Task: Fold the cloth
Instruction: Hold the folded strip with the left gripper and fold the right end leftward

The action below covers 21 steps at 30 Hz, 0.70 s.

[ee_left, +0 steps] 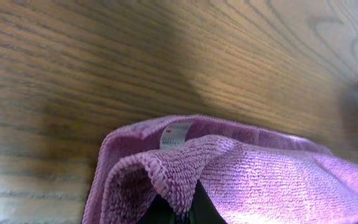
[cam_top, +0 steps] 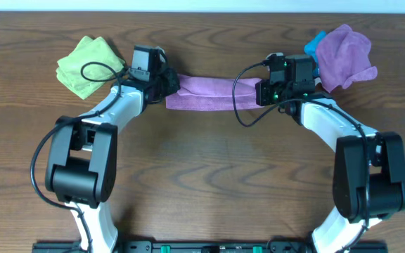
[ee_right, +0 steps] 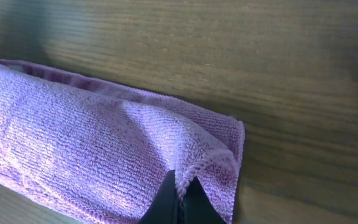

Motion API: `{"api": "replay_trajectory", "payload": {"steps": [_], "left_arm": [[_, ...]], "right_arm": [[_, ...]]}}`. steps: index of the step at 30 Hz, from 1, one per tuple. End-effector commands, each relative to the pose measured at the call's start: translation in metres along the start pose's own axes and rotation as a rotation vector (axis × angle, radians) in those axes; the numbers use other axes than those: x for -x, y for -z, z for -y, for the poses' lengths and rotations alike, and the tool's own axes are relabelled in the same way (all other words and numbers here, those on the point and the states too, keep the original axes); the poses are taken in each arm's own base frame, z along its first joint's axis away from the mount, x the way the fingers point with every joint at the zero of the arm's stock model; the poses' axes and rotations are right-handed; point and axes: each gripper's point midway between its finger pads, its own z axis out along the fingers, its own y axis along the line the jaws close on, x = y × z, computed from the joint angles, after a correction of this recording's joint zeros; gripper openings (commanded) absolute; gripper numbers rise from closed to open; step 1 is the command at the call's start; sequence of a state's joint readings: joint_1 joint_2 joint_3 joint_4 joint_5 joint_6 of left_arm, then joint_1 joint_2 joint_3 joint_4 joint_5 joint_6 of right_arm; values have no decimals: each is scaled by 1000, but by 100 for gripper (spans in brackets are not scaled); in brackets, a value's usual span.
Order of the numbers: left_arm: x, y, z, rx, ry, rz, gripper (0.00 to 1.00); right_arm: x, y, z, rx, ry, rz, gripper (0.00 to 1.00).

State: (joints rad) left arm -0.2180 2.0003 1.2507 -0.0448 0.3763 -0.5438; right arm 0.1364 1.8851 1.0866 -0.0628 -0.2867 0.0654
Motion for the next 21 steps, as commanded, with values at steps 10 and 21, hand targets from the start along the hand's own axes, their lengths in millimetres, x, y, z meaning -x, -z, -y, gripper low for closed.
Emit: {"api": "replay_trajectory", "payload": {"steps": [10,21], "left_arm": [[2,-17,-26,62,32,17,17],[26,-2,-27,74,-3,26,78]], "right_arm": [[-17,-21,16,-58,-29,-51,1],[-5,-9,10,-48,-92,-18,62]]}}
